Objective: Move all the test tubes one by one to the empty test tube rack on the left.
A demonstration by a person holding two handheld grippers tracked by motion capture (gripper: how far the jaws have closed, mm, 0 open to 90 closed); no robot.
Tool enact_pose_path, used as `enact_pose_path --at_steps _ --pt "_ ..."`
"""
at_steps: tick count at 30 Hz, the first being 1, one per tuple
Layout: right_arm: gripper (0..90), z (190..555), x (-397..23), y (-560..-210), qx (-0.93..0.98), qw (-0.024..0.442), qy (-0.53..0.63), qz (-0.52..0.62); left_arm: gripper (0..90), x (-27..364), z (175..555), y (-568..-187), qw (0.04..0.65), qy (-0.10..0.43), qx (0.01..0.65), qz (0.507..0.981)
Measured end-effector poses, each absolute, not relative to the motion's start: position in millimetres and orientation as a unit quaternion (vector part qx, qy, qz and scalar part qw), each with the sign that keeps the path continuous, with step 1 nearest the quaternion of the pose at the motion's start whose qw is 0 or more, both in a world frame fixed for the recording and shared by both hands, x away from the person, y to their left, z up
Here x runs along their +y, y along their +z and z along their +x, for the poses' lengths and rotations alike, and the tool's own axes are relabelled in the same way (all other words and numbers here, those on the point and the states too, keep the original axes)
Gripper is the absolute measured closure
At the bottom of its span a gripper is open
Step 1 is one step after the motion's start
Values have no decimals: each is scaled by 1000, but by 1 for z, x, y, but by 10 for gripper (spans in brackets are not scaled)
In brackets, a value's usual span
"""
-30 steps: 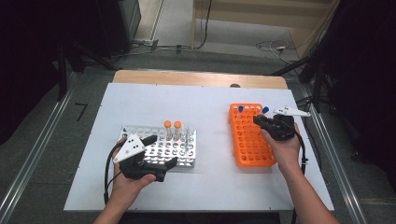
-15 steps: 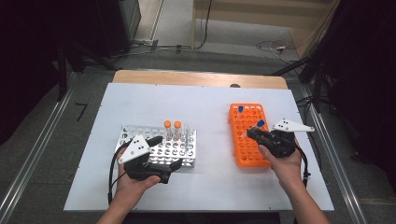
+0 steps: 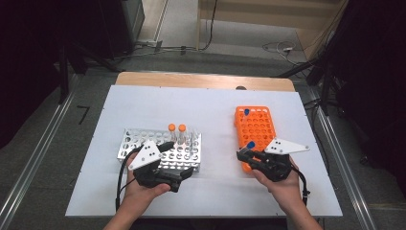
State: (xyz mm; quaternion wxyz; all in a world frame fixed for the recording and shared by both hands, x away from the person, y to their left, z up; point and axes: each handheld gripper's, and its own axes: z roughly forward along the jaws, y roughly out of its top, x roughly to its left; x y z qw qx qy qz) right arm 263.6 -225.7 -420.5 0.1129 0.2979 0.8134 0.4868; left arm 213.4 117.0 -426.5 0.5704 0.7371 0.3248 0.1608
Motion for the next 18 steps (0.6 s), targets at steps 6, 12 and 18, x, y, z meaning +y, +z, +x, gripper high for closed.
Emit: enact_pose_path --at_steps 6,12,18 --pt "751 251 -206 -427 829 96 481 270 14 108 211 -426 574 150 311 742" --pt "751 242 -189 -433 843 81 473 243 69 96 209 -424 581 136 291 748" --pt "751 233 -175 -435 854 72 466 220 195 82 206 -424 574 131 273 761"
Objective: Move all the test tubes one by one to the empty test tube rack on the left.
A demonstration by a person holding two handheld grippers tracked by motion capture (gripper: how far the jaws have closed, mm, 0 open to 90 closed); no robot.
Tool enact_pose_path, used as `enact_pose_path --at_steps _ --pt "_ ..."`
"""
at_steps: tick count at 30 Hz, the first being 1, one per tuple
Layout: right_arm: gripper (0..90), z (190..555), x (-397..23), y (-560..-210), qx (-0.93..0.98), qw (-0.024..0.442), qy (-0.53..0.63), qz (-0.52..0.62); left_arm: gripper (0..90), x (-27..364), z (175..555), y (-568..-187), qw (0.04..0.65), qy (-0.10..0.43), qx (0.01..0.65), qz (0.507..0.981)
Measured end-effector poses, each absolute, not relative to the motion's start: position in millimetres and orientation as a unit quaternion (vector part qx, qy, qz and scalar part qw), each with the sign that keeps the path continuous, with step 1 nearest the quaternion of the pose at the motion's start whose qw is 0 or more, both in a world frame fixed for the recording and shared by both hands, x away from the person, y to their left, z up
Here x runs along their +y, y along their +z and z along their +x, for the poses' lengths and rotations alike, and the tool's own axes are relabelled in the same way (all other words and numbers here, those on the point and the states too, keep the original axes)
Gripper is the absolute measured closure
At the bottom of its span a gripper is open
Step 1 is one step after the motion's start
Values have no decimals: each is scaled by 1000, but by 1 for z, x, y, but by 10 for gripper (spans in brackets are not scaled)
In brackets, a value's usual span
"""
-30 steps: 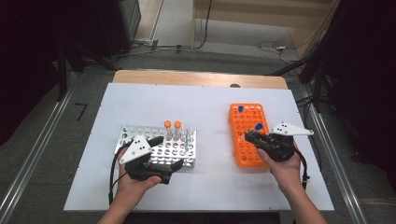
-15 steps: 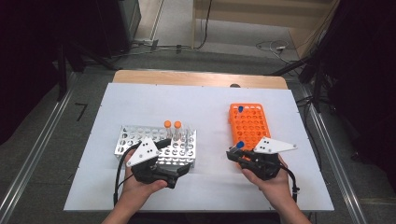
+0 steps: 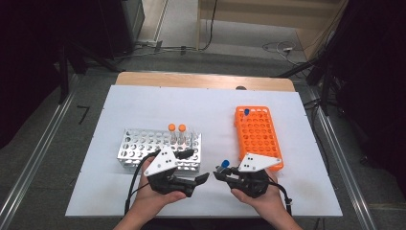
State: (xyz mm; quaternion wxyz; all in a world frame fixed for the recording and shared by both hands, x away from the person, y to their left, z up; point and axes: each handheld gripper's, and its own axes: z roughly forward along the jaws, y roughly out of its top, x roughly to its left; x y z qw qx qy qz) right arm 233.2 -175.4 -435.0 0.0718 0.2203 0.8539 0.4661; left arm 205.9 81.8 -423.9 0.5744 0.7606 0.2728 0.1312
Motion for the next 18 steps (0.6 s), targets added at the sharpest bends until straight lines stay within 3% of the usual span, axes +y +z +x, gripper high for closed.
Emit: enact_pose_path --at_steps 6,18 --pt "751 229 -166 -438 862 65 458 207 396 72 203 -424 579 118 251 767" --pt "751 220 -152 -439 871 55 452 183 641 58 200 -428 565 112 226 785"
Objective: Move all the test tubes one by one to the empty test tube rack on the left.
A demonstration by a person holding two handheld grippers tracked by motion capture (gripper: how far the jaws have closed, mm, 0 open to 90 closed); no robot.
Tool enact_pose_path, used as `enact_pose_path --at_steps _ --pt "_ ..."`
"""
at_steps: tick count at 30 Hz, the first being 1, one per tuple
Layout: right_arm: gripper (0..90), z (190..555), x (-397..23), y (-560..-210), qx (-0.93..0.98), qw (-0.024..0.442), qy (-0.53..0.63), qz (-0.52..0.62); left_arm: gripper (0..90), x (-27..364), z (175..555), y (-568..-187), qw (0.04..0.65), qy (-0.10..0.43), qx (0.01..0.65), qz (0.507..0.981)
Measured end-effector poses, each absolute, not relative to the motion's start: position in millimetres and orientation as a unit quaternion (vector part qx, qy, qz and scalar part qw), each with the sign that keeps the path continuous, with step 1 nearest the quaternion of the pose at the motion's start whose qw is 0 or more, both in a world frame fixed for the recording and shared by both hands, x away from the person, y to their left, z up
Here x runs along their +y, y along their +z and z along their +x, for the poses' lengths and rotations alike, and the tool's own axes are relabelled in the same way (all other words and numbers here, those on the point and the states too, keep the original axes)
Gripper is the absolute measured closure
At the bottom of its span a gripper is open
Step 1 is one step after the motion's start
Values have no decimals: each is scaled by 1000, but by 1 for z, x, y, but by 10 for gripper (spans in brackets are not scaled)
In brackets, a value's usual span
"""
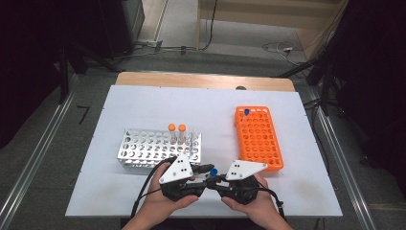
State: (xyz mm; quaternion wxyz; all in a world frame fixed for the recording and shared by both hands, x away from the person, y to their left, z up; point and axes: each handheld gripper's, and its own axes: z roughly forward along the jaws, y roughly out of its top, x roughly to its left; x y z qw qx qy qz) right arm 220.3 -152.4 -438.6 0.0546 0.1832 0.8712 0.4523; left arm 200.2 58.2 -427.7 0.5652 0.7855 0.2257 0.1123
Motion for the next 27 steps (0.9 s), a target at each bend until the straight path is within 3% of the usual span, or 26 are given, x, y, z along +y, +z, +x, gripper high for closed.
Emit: enact_pose_path --at_steps 5,14,23,27 --pt "751 220 -152 -439 873 52 451 181 733 58 199 -428 566 114 219 786" --pt "739 222 -153 -439 870 46 456 184 760 63 202 -427 574 119 230 777" --pt "584 225 -162 -439 862 49 470 183 762 73 205 -424 581 129 247 765" --pt "407 228 -170 -437 855 63 475 199 762 77 206 -423 580 134 251 763"
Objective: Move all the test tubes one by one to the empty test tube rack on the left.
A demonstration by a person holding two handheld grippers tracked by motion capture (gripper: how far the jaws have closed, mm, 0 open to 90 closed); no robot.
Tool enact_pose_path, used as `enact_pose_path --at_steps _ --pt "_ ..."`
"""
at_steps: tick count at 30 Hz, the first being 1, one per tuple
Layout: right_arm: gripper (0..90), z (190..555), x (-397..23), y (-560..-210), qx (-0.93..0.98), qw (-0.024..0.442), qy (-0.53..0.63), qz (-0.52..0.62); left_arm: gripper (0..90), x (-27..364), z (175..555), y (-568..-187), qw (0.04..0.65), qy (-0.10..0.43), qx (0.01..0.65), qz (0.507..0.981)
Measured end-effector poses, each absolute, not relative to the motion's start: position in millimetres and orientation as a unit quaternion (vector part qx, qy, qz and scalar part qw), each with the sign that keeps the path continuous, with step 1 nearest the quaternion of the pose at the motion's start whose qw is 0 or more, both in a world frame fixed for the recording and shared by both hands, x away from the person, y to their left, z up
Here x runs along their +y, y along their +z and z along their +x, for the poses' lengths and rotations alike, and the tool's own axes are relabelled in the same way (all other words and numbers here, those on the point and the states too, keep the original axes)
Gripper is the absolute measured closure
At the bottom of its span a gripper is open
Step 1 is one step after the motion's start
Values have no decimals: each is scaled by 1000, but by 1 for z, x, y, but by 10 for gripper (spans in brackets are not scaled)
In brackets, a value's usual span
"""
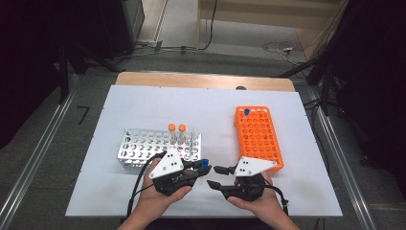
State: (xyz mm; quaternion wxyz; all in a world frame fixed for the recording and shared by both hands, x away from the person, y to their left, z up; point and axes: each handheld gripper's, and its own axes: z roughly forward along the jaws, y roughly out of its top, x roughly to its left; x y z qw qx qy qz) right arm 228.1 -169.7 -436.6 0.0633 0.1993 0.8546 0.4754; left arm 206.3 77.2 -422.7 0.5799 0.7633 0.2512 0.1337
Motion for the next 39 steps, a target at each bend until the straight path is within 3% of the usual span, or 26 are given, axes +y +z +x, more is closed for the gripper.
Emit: enact_pose_path --at_steps 7,16,39 --pt "137 238 -193 -432 835 88 490 234 763 87 208 -419 581 143 264 756" --pt "2 256 -233 -431 816 96 501 271 763 110 214 -416 580 162 291 744" --pt "0 258 -295 -438 803 154 478 321 764 167 235 -406 574 218 353 706"
